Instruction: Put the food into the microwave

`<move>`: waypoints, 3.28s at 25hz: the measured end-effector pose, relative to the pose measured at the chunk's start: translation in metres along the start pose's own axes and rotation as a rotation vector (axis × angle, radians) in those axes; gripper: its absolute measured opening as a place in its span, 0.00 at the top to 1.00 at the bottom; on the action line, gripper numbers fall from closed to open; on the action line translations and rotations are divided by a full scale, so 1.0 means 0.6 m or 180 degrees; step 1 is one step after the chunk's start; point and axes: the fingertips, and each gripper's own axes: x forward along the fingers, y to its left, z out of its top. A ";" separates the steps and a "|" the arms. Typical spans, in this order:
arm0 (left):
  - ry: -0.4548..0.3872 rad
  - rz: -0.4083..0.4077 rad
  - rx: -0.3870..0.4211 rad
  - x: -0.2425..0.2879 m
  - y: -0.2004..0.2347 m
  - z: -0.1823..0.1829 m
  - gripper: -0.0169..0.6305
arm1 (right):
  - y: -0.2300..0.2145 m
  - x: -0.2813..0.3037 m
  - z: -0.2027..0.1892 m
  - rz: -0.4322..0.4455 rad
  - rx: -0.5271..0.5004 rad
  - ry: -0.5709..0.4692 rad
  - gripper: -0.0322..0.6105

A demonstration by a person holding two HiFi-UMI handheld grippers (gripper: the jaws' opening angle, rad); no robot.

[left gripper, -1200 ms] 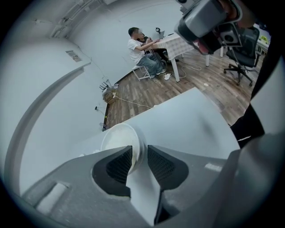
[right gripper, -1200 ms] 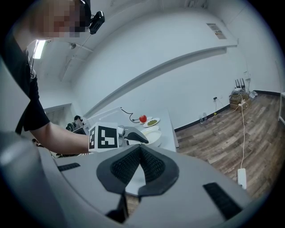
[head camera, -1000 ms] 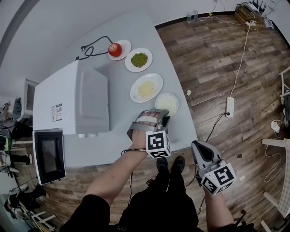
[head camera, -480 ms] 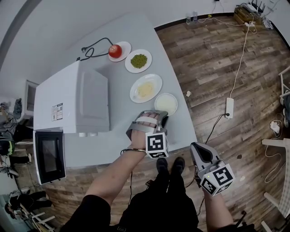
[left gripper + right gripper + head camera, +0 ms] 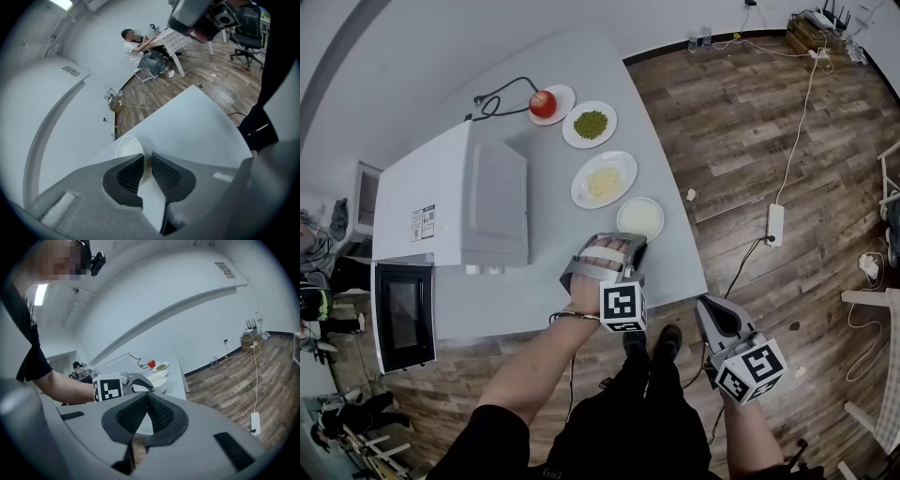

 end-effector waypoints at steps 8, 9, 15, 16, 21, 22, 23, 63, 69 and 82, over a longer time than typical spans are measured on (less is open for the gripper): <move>0.0061 0.0134 -0.0047 -0.049 0.002 -0.004 0.88 | 0.022 -0.006 0.007 0.0128 -0.0041 0.0035 0.93; 0.0067 0.0154 -0.0061 -0.058 0.004 -0.005 0.88 | 0.027 -0.005 0.008 0.0144 -0.0045 0.0046 0.93; 0.0142 0.0275 -0.0101 -0.127 0.011 -0.009 0.88 | 0.068 -0.003 0.033 0.0353 -0.0163 0.0041 0.93; 0.0148 0.0286 -0.0140 -0.140 0.012 -0.010 0.88 | 0.076 -0.003 0.038 0.0390 -0.0187 0.0042 0.93; 0.0207 0.0332 -0.0384 -0.210 0.017 -0.024 0.88 | 0.121 -0.001 0.056 0.0589 -0.0300 0.0073 0.93; 0.0224 0.0341 -0.0432 -0.223 0.017 -0.029 0.88 | 0.131 0.001 0.060 0.0630 -0.0325 0.0077 0.93; 0.0243 0.0348 -0.0477 -0.234 0.016 -0.035 0.88 | 0.142 0.004 0.063 0.0666 -0.0351 0.0081 0.93; 0.1000 0.0642 -0.0939 -0.611 -0.112 -0.559 0.88 | 0.692 0.289 0.052 0.1508 -0.0958 0.0092 0.93; 0.1014 0.0560 -0.1000 -0.598 -0.122 -0.604 0.88 | 0.700 0.320 0.030 0.1471 -0.0904 0.0209 0.93; 0.0629 0.0512 -0.0505 -0.579 -0.102 -0.725 0.88 | 0.778 0.413 0.008 0.0922 -0.0859 0.0127 0.93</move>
